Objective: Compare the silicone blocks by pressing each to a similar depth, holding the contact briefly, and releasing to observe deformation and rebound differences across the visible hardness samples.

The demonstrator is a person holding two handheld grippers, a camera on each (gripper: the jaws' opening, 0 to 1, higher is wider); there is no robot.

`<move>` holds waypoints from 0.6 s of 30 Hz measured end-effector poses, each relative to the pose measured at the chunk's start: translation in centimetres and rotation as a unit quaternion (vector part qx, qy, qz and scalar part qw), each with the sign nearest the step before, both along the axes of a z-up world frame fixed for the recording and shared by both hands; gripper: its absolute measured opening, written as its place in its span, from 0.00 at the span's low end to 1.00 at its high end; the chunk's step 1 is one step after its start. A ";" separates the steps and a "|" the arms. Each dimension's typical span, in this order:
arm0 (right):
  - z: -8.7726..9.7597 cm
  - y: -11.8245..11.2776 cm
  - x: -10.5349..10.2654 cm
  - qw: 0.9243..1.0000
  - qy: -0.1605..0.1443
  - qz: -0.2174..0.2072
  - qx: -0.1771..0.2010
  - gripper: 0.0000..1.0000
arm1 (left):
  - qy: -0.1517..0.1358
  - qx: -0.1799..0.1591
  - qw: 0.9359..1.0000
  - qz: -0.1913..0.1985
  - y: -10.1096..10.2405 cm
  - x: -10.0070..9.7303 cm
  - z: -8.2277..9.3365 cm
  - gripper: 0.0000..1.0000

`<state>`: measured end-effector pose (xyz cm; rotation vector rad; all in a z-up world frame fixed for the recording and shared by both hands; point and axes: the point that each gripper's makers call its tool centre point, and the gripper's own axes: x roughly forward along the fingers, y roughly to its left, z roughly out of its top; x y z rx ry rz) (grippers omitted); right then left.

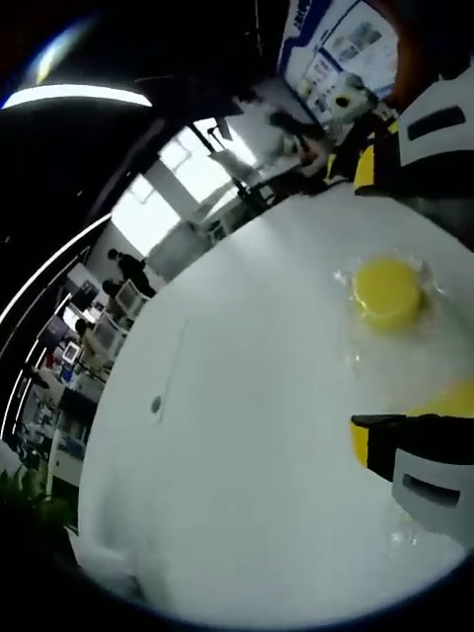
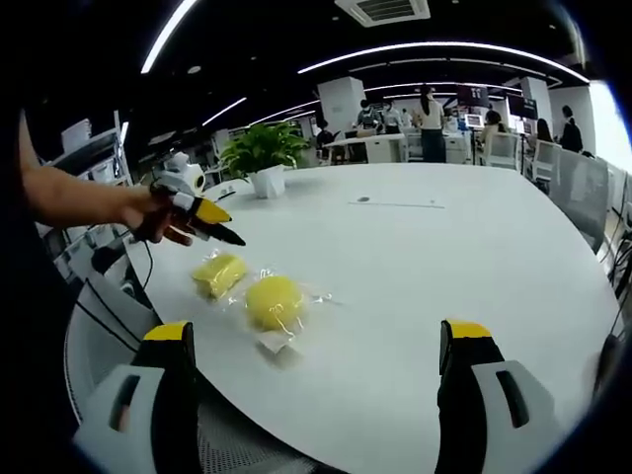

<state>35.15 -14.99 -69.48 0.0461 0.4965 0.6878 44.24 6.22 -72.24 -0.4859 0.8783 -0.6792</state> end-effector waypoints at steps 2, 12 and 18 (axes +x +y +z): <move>0.0 0.0 0.0 1.000 0.000 0.001 0.002 0.96 | 0.011 -0.003 1.000 -0.001 -0.4 0.1 -0.8 0.89; 0.2 0.1 0.0 1.000 0.016 -0.003 0.005 0.96 | 0.082 -0.016 0.996 0.020 -1.6 0.3 -4.0 0.58; 0.3 0.3 0.1 1.000 0.022 0.002 0.011 0.96 | 0.104 -0.020 0.994 0.026 -1.7 0.4 -5.2 0.43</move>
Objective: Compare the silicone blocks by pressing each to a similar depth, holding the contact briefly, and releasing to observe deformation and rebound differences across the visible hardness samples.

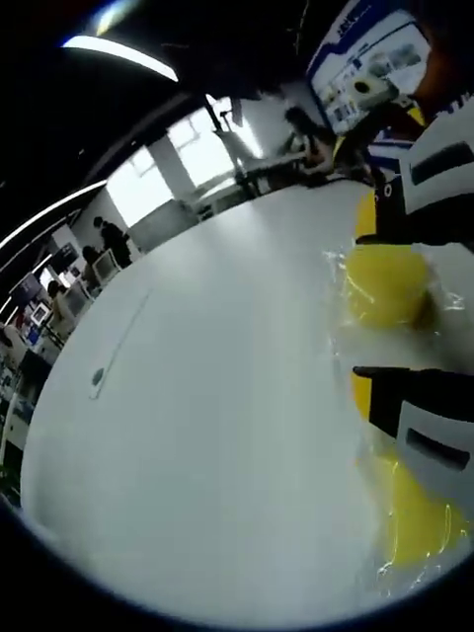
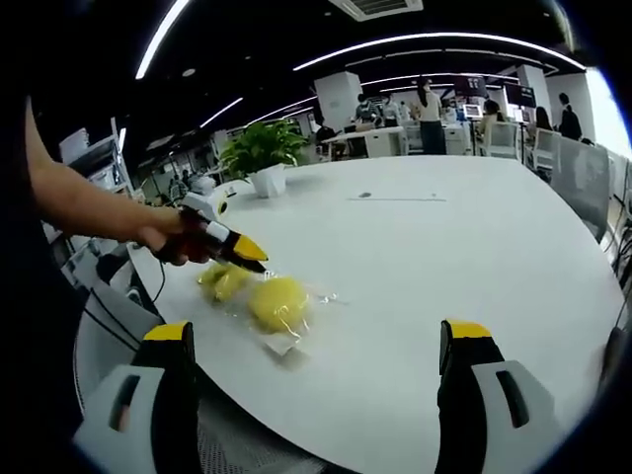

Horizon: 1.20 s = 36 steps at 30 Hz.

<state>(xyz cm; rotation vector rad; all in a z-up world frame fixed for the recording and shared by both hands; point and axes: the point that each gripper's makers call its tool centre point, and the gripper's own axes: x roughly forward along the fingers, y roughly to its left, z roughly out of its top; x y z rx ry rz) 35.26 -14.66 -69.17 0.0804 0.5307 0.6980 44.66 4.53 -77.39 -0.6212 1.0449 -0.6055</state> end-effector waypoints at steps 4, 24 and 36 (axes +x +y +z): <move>-0.2 0.1 0.2 1.000 0.002 0.002 0.002 0.96 | 0.007 0.006 1.000 0.022 0.2 0.8 -0.7 0.37; -0.3 0.0 0.4 1.000 0.008 -0.008 0.005 0.96 | 0.043 0.014 0.999 0.029 -0.6 0.9 -2.8 0.07; -0.4 -0.2 0.6 1.000 0.011 -0.014 0.005 0.96 | 0.009 0.029 1.000 -0.003 -0.9 1.2 -2.8 0.00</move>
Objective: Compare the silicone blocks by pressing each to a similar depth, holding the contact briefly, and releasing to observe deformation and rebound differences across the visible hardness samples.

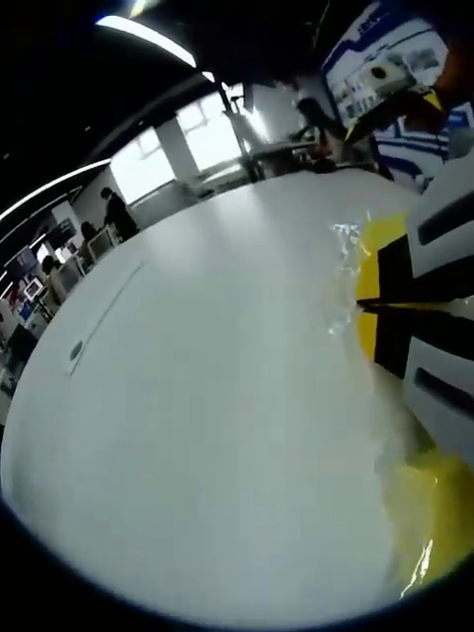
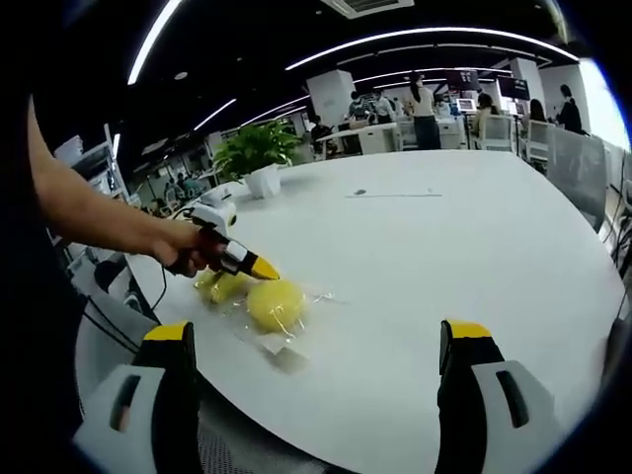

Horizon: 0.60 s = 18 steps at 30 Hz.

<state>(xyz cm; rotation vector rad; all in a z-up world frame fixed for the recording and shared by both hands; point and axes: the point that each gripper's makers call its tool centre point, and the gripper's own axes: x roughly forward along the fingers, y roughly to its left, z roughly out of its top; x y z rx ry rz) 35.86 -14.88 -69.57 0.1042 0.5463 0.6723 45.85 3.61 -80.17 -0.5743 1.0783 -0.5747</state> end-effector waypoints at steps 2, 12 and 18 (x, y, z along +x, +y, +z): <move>0.0 0.0 0.1 1.000 -0.001 0.000 0.000 0.96 | -0.036 0.023 0.999 -0.013 0.0 0.3 0.2 0.00; 0.2 -0.4 0.3 1.000 -0.003 -0.001 -0.004 0.96 | -0.013 -0.011 1.000 0.023 -0.1 -0.2 0.8 0.00; 0.4 -0.1 0.4 1.000 -0.005 0.010 -0.003 0.96 | -0.024 -0.023 0.999 0.019 -0.5 -0.3 1.7 0.00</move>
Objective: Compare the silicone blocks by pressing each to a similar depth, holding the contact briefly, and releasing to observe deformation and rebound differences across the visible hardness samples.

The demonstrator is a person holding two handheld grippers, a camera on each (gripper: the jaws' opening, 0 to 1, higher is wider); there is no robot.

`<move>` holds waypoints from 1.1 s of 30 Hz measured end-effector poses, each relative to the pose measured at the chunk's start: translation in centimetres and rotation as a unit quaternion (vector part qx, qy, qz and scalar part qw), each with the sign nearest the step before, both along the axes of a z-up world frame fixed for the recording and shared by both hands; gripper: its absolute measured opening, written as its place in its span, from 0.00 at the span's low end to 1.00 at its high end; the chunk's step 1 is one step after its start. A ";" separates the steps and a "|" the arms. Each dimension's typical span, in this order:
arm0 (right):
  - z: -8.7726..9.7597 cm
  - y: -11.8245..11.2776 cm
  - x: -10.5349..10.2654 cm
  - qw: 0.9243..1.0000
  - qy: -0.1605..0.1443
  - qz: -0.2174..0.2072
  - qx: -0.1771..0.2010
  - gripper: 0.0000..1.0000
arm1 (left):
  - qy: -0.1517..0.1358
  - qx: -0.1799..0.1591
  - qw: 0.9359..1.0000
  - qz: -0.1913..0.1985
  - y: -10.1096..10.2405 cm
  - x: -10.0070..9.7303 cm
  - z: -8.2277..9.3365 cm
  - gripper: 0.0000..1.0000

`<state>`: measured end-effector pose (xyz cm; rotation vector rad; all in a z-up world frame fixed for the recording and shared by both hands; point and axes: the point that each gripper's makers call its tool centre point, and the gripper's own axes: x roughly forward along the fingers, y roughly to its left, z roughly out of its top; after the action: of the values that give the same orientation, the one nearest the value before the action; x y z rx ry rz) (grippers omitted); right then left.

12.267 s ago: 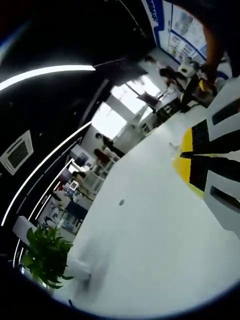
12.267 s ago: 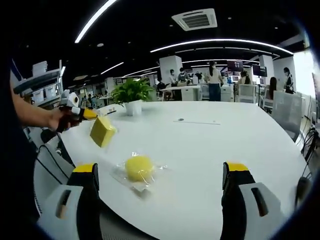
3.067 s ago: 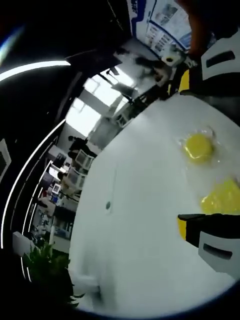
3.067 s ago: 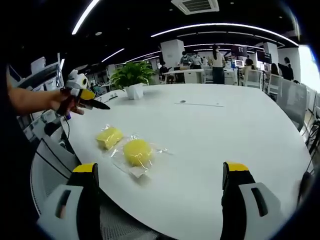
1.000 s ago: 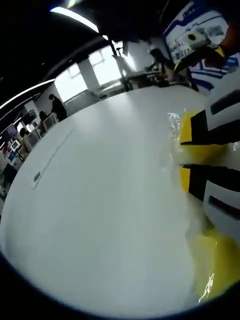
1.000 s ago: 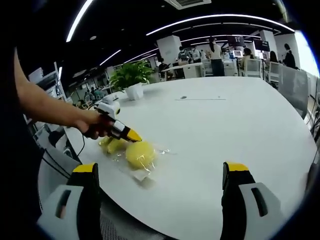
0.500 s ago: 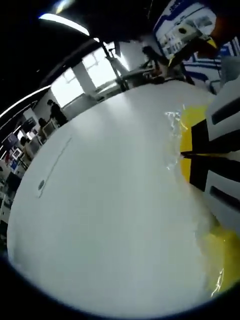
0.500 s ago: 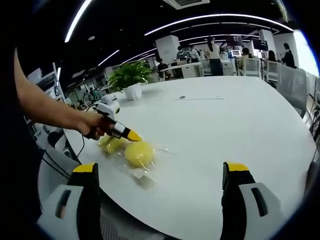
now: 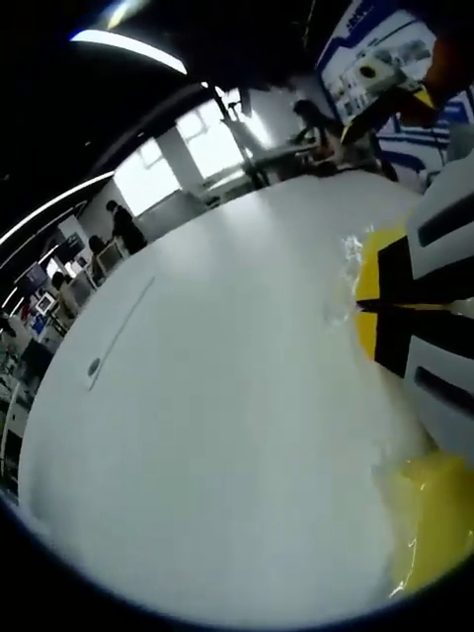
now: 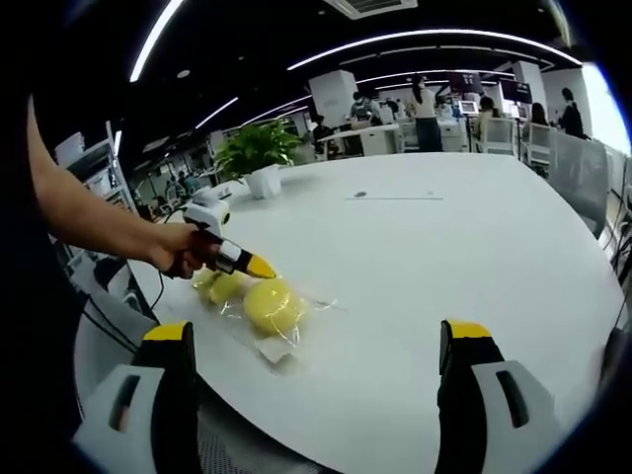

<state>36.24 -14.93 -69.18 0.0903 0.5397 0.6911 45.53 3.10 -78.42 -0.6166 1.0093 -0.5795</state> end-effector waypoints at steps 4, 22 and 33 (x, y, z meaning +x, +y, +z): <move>-0.1 0.2 0.3 1.000 -0.002 0.007 0.008 0.96 | -0.014 -0.003 1.000 -0.008 -0.3 0.0 0.6 0.00; 1.4 1.1 0.0 0.999 -0.020 -0.029 0.010 0.96 | -0.098 -0.009 0.990 -0.097 -2.6 0.4 5.0 0.00; 2.4 0.7 -1.0 0.996 -0.025 -0.080 0.015 0.96 | -0.142 -0.001 0.980 -0.137 -2.5 -0.4 7.4 0.00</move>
<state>35.27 -14.19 -66.78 0.1419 0.4695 0.5441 45.15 0.63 -71.03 -0.3835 0.8265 -0.8854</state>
